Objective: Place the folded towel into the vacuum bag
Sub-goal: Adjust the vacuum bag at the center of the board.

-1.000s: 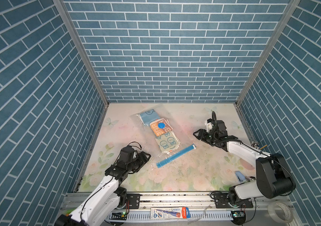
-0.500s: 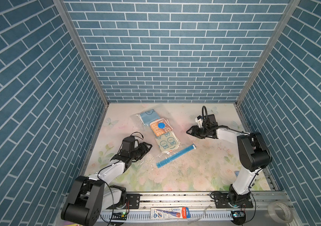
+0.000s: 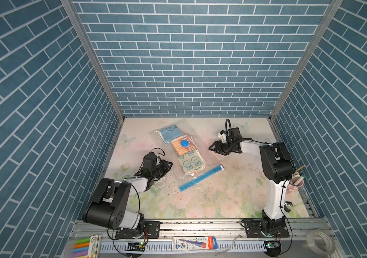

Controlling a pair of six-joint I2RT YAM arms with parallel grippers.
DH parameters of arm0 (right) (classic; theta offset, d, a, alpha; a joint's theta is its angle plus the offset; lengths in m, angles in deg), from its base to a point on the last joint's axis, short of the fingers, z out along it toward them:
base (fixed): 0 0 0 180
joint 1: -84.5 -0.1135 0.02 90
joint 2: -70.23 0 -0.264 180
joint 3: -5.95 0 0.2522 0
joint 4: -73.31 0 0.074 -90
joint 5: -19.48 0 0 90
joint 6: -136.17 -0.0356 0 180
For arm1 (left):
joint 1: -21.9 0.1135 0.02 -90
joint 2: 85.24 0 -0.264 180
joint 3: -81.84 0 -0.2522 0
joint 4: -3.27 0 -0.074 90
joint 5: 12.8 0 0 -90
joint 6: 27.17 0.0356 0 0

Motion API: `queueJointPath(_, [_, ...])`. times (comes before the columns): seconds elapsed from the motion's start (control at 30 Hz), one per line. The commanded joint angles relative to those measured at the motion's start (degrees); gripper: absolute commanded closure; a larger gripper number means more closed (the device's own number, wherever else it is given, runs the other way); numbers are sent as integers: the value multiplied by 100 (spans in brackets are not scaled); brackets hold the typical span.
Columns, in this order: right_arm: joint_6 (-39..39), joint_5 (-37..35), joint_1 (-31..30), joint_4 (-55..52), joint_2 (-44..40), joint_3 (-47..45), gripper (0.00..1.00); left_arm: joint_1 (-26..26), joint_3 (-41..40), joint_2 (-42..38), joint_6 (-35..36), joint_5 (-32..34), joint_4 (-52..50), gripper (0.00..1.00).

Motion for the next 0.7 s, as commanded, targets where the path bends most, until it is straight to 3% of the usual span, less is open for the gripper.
queueJointPath(0.0, [298, 221, -195, -106, 231, 140, 41, 45, 147, 169, 4, 82, 327, 79])
queueJointPath(0.27, [107, 497, -387, 225, 173, -125, 53, 46, 319, 784, -77, 41, 705, 93])
queueJointPath(0.43, [-43, 406, -442, 487, -209, -595, 71, 39, 532, 1026, 53, 17, 721, 96])
queueJointPath(0.67, [-321, 110, -516, 900, -1063, -1534, 97, -94, 1069, 838, 827, 181, -326, 98])
